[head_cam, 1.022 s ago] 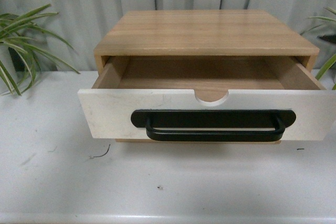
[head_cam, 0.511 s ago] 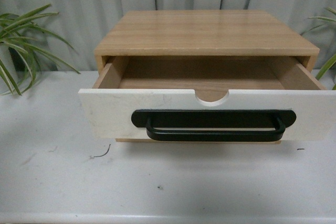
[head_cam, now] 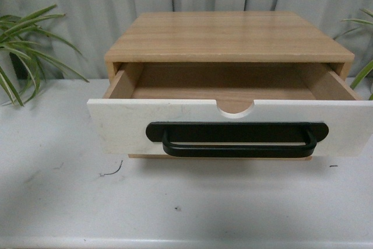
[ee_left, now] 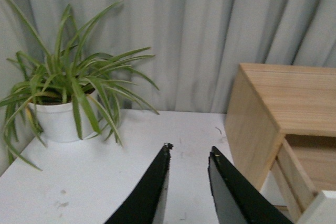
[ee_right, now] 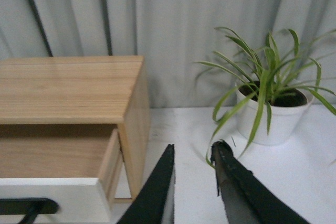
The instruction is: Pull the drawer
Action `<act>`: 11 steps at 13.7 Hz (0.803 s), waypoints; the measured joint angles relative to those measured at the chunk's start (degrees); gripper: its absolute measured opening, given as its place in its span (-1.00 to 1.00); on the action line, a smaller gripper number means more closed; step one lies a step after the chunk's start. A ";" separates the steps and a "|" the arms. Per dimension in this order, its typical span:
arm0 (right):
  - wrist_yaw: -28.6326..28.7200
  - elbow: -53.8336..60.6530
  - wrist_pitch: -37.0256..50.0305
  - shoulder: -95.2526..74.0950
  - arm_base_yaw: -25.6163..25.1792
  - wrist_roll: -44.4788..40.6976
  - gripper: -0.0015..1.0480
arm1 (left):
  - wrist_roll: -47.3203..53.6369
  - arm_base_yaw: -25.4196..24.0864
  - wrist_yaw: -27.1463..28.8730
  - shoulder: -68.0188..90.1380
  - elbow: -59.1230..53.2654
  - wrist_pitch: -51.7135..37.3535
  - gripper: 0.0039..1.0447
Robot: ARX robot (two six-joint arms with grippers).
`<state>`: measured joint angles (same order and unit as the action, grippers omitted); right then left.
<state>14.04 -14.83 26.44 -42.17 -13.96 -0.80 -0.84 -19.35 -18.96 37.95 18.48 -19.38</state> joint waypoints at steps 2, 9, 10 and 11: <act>-3.06 3.23 0.00 4.98 3.23 0.02 -0.91 | 0.00 4.68 3.82 -4.57 -4.68 -0.13 -0.97; -14.01 11.72 -7.48 20.00 13.94 0.17 -0.96 | 0.28 19.78 18.25 -18.49 -14.36 4.35 -0.97; -14.08 12.07 -8.35 21.40 13.94 0.20 -0.96 | 0.26 19.12 19.06 -20.09 -15.04 5.05 -0.97; -14.08 12.48 -9.49 22.64 13.94 0.20 -0.96 | 0.24 19.28 19.06 -21.27 -15.39 5.86 -0.97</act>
<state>-0.03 -2.35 16.95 -19.53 -0.01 -0.60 -0.60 -0.08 0.10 16.69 3.09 -13.52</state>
